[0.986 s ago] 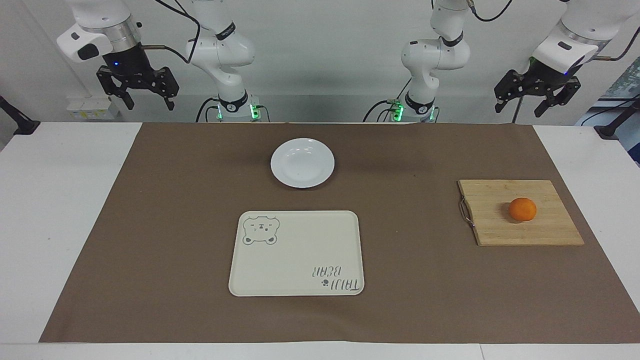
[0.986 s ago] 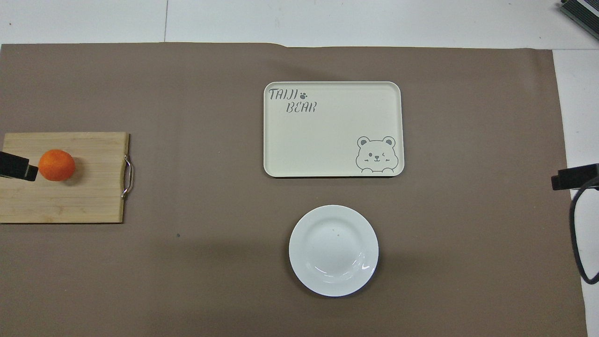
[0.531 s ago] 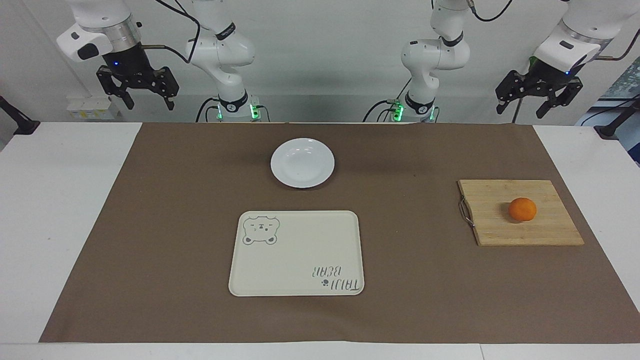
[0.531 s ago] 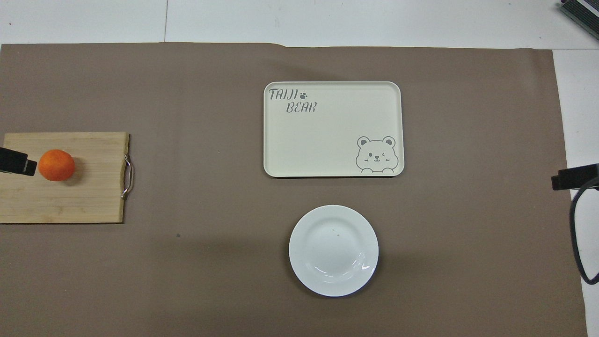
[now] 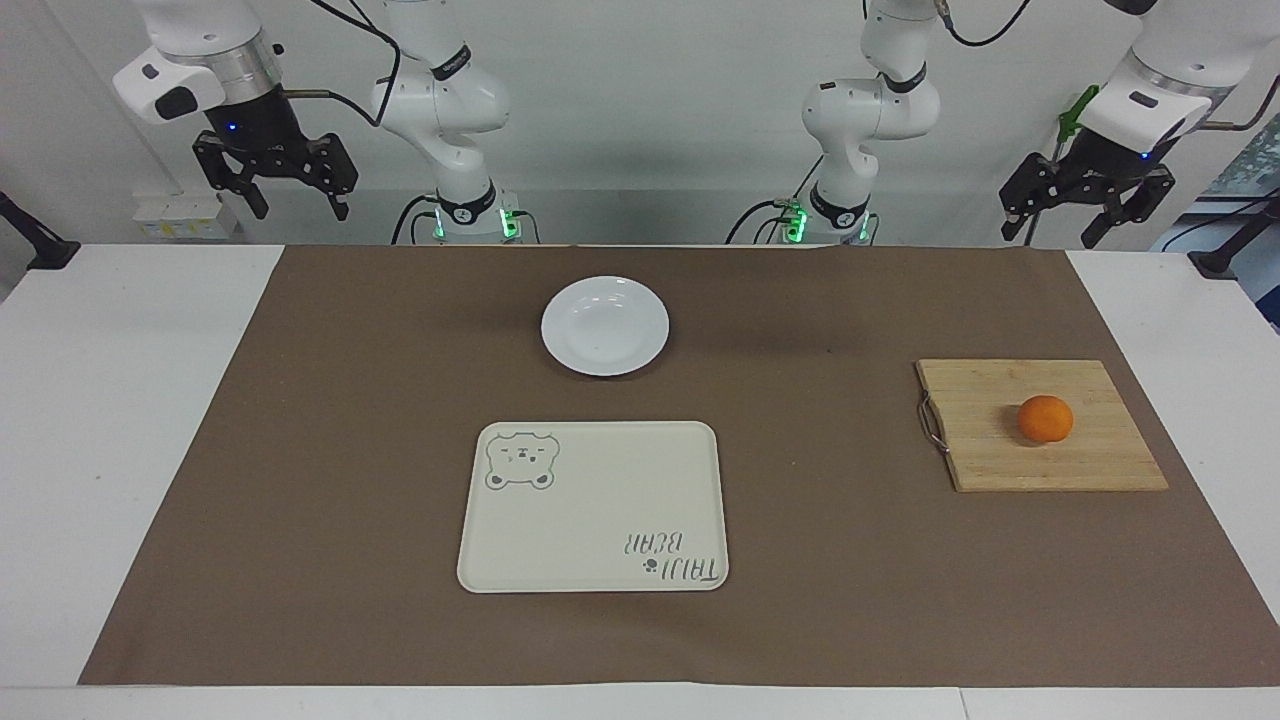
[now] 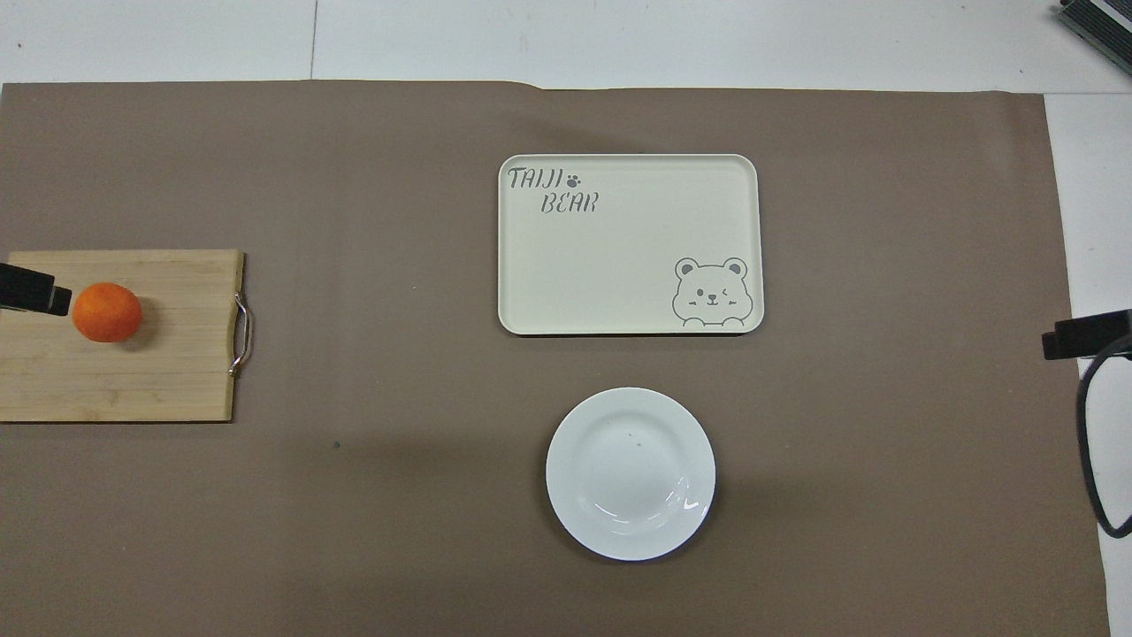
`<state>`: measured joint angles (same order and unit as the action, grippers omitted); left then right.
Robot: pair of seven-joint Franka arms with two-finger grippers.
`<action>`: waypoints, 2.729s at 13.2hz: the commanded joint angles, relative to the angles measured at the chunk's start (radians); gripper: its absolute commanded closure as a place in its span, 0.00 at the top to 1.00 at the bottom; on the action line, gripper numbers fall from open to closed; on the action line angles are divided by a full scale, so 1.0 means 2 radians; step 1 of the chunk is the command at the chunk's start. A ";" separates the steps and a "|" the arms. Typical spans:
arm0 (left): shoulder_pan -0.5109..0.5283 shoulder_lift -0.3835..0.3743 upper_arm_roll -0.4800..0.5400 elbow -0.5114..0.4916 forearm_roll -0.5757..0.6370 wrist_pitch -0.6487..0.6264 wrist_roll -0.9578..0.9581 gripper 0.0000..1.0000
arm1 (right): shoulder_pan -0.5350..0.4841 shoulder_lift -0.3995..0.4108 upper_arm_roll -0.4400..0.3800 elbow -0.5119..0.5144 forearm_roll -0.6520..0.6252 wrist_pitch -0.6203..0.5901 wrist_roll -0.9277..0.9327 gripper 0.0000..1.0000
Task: Place orange and plate with both arms
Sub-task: 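Reach the left gripper to the orange and close on it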
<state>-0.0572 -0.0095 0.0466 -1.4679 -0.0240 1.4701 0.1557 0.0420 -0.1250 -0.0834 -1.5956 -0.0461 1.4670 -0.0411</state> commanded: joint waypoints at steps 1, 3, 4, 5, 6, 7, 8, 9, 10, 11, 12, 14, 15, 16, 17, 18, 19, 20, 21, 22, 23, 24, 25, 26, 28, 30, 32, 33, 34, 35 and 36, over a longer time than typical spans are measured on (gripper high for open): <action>0.025 -0.010 -0.003 -0.048 -0.002 0.051 0.007 1.00 | -0.004 -0.013 0.004 -0.017 -0.002 0.010 -0.009 1.00; 0.032 -0.007 -0.002 -0.087 -0.002 0.106 0.010 1.00 | -0.004 -0.013 0.004 -0.017 -0.002 0.010 -0.009 1.00; 0.039 -0.004 -0.002 -0.106 -0.001 0.137 0.021 1.00 | -0.004 -0.013 0.004 -0.017 -0.001 0.009 -0.009 1.00; 0.055 0.000 -0.002 -0.123 -0.001 0.163 0.036 1.00 | -0.004 -0.013 0.004 -0.018 0.000 0.008 -0.011 1.00; 0.067 0.004 -0.002 -0.136 -0.001 0.184 0.049 1.00 | -0.006 -0.013 0.003 -0.018 0.016 0.008 -0.012 1.00; 0.078 0.009 -0.002 -0.150 -0.001 0.202 0.060 1.00 | -0.009 -0.013 0.003 -0.019 0.037 0.006 -0.011 1.00; 0.087 0.019 -0.003 -0.161 -0.001 0.220 0.072 1.00 | -0.009 -0.013 0.001 -0.023 0.042 0.005 -0.011 1.00; 0.093 0.031 -0.002 -0.169 -0.001 0.234 0.082 1.00 | -0.010 -0.014 0.002 -0.024 0.043 0.004 -0.012 1.00; 0.095 0.039 -0.002 -0.179 -0.001 0.255 0.087 1.00 | -0.010 -0.016 0.002 -0.024 0.047 0.001 -0.012 1.00; 0.106 0.045 -0.002 -0.182 -0.001 0.281 0.087 1.00 | -0.010 -0.017 0.002 -0.026 0.054 0.001 -0.012 1.00; 0.113 0.051 -0.002 -0.183 -0.001 0.293 0.088 1.00 | -0.010 -0.017 0.001 -0.030 0.064 0.000 -0.012 1.00; 0.113 0.073 -0.002 -0.199 -0.001 0.317 0.104 1.00 | -0.010 -0.020 0.001 -0.034 0.082 -0.003 -0.016 1.00; 0.116 0.083 -0.002 -0.201 -0.001 0.348 0.115 1.00 | -0.009 -0.021 0.001 -0.037 0.087 -0.006 -0.035 1.00; 0.116 0.088 -0.002 -0.204 -0.001 0.359 0.117 1.00 | -0.009 -0.022 0.000 -0.041 0.093 -0.007 -0.058 1.00; 0.110 0.083 -0.002 -0.235 -0.001 0.366 0.118 1.00 | -0.009 -0.026 0.000 -0.047 0.097 -0.006 -0.072 1.00; 0.109 0.078 -0.002 -0.261 -0.001 0.379 0.118 1.00 | -0.010 -0.027 0.000 -0.052 0.100 -0.006 -0.077 1.00; 0.111 0.078 -0.002 -0.274 -0.001 0.414 0.119 1.00 | -0.011 -0.028 -0.001 -0.054 0.119 -0.006 -0.077 1.00; 0.114 0.084 -0.001 -0.278 0.000 0.451 0.123 1.00 | -0.017 -0.028 -0.002 -0.058 0.135 -0.005 -0.077 1.00; 0.115 0.088 -0.001 -0.281 0.000 0.466 0.130 1.00 | -0.019 -0.028 -0.001 -0.059 0.139 -0.003 -0.077 1.00; 0.117 0.088 0.000 -0.286 0.003 0.468 0.137 1.00 | -0.020 -0.028 -0.002 -0.060 0.149 -0.003 -0.077 1.00; 0.121 0.088 0.000 -0.286 0.019 0.469 0.150 1.00 | -0.021 -0.028 -0.002 -0.061 0.158 -0.003 -0.077 1.00; 0.125 0.094 0.000 -0.296 0.047 0.489 0.155 1.00 | -0.020 -0.028 -0.002 -0.062 0.159 -0.002 -0.078 1.00; 0.125 0.094 0.000 -0.321 0.055 0.531 0.155 1.00 | -0.021 -0.028 -0.002 -0.062 0.161 -0.001 -0.078 1.00; 0.125 0.094 0.000 -0.335 0.055 0.544 0.155 1.00 | -0.021 -0.028 -0.002 -0.065 0.166 -0.001 -0.078 1.00; 0.124 0.098 0.000 -0.339 0.055 0.548 0.154 1.00 | -0.022 -0.028 -0.002 -0.068 0.173 0.001 -0.078 1.00; 0.124 0.102 0.000 -0.342 0.055 0.553 0.151 1.00 | -0.022 -0.028 -0.002 -0.069 0.176 0.001 -0.078 1.00; 0.124 0.104 0.000 -0.341 0.055 0.560 0.151 0.96 | -0.022 -0.028 -0.002 -0.069 0.177 0.001 -0.077 1.00; 0.124 0.104 0.000 -0.341 0.055 0.560 0.155 0.68 | -0.022 -0.028 -0.002 -0.069 0.178 0.001 -0.078 1.00; 0.124 0.104 0.000 -0.340 0.055 0.559 0.155 0.44 | -0.022 -0.028 -0.002 -0.070 0.183 0.001 -0.078 1.00; 0.125 0.104 0.000 -0.338 0.055 0.558 0.155 0.22 | -0.022 -0.028 -0.002 -0.070 0.185 0.001 -0.077 1.00; 0.125 0.103 0.000 -0.333 0.055 0.552 0.151 0.00 | -0.022 -0.028 -0.002 -0.072 0.186 0.002 -0.077 1.00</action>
<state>0.1805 0.1993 0.0507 -2.1323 0.0612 2.5614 0.4569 0.0175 -0.1553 -0.0897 -1.7025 0.2925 1.4542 -0.1657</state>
